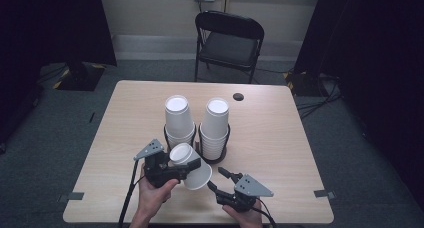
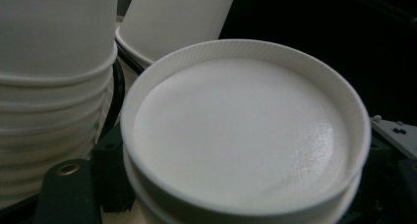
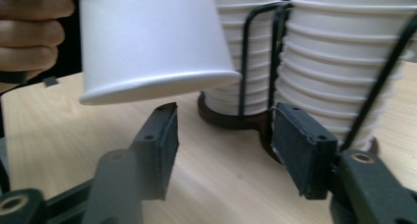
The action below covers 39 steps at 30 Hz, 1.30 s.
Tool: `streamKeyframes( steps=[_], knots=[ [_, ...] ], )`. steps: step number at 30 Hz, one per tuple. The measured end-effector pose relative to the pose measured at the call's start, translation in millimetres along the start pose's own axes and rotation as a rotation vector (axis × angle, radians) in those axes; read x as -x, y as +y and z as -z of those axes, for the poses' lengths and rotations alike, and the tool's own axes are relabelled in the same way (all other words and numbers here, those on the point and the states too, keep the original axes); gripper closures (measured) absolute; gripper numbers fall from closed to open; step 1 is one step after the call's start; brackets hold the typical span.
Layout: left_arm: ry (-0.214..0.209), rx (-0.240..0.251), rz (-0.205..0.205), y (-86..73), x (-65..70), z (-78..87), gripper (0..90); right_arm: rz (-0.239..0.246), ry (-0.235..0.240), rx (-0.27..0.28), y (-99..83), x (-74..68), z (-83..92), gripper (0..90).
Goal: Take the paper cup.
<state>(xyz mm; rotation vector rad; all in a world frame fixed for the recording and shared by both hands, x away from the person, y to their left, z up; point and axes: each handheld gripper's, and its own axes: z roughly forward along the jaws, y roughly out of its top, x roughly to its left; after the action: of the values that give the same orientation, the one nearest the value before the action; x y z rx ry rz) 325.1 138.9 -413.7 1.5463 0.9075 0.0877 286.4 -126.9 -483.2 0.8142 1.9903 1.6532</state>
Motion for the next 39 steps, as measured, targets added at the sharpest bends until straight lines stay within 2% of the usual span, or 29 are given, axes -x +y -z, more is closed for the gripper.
streamKeyframes(
  steps=[4,5,6,11,14,16,20,23,28,30,33,34,37,38,39],
  knots=[
    [0.012,0.005,0.011,-3.5,0.6,0.3,21.5,0.047,0.020,0.031,-1.0,-5.4,-5.6,45.9],
    [-0.006,0.005,0.023,-4.2,-0.5,0.9,21.5,0.047,0.020,0.031,-1.0,-5.4,-5.6,45.9],
    [-0.022,0.020,0.055,-6.0,-1.4,1.3,21.5,0.061,0.027,0.053,-1.2,-7.4,-8.4,46.6],
    [-0.018,0.005,0.072,-9.7,-1.0,-1.3,21.5,0.080,0.032,0.080,-0.7,-9.0,-11.7,49.6],
    [-0.038,0.003,0.098,-11.1,0.6,-3.9,21.5,0.100,0.023,0.096,0.0,-7.3,-13.0,52.5],
    [-0.039,0.001,0.100,-11.2,1.9,-5.1,21.5,0.106,0.023,0.104,0.4,-6.7,-13.6,53.3],
    [-0.069,-0.001,0.123,-10.4,5.2,-9.0,21.5,0.116,0.020,0.120,1.2,-3.6,-16.8,56.5],
    [-0.075,-0.006,0.127,-9.9,8.1,-11.0,21.5,0.134,0.019,0.147,3.6,-2.7,-20.1,59.8],
    [-0.126,-0.005,0.164,-11.0,9.7,-14.1,21.5,0.138,0.017,0.188,7.3,-1.4,-21.6,64.1],
    [-0.121,-0.001,0.166,-10.8,9.7,-14.5,21.4,0.138,0.021,0.193,7.7,-1.5,-22.3,64.7],
    [-0.133,-0.011,0.169,-10.1,8.4,-14.4,21.2,0.146,0.011,0.200,7.8,-1.4,-22.7,70.5],
    [-0.152,-0.019,0.159,-9.6,7.2,-14.7,20.8,0.142,-0.005,0.220,8.4,0.1,-20.7,74.1],
    [-0.154,-0.019,0.152,-9.2,6.9,-14.7,20.6,0.132,-0.005,0.229,8.5,1.4,-19.2,75.8],
    [-0.142,-0.019,0.129,-9.0,7.6,-14.4,18.2,0.122,0.006,0.241,8.4,1.4,-17.7,79.0],
    [-0.142,-0.019,0.129,-9.0,7.6,-14.4,17.1,0.122,0.006,0.241,8.4,1.4,-17.7,79.0]
  ],
)
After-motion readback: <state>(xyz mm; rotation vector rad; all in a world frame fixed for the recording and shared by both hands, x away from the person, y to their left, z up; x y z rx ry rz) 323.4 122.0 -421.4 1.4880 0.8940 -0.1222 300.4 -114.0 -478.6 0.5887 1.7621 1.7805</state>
